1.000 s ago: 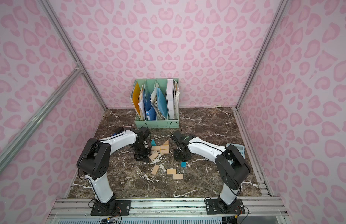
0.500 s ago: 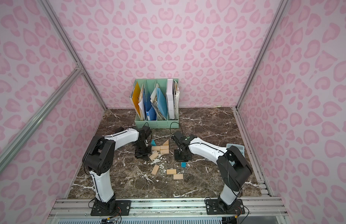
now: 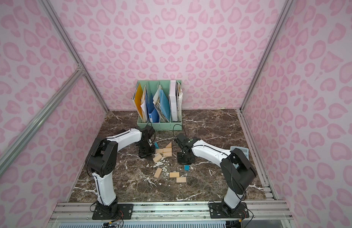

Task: Assemble a carrot with building blocks
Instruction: Assemble the building block at the center of the board.

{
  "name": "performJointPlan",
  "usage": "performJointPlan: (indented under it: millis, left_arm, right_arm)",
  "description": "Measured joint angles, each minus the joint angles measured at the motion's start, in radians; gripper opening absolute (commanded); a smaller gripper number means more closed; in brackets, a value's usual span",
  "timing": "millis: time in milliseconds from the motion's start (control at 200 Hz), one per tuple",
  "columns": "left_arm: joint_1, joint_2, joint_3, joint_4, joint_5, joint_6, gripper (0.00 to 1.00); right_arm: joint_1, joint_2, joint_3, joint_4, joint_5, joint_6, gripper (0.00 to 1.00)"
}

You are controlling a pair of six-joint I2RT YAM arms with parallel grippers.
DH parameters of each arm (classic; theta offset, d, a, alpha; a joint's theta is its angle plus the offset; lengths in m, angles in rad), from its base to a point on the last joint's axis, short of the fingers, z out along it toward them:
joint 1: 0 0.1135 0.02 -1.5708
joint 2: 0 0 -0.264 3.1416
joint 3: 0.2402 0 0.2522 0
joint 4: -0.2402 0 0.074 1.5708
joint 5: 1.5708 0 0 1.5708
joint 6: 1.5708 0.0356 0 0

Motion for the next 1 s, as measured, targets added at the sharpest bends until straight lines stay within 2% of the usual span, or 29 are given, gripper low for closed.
performJointPlan:
  millis: [675, 1000]
  left_arm:
    - [0.042, 0.029, 0.083, -0.013, -0.005, 0.014, 0.08]
    - [0.108, -0.127, -0.014, -0.047, -0.023, 0.030, 0.09]
  right_arm:
    - [0.037, 0.006, 0.024, 0.010, -0.012, 0.006, 0.21]
    - [0.142, 0.217, 0.283, 0.022, -0.034, -0.034, 0.11]
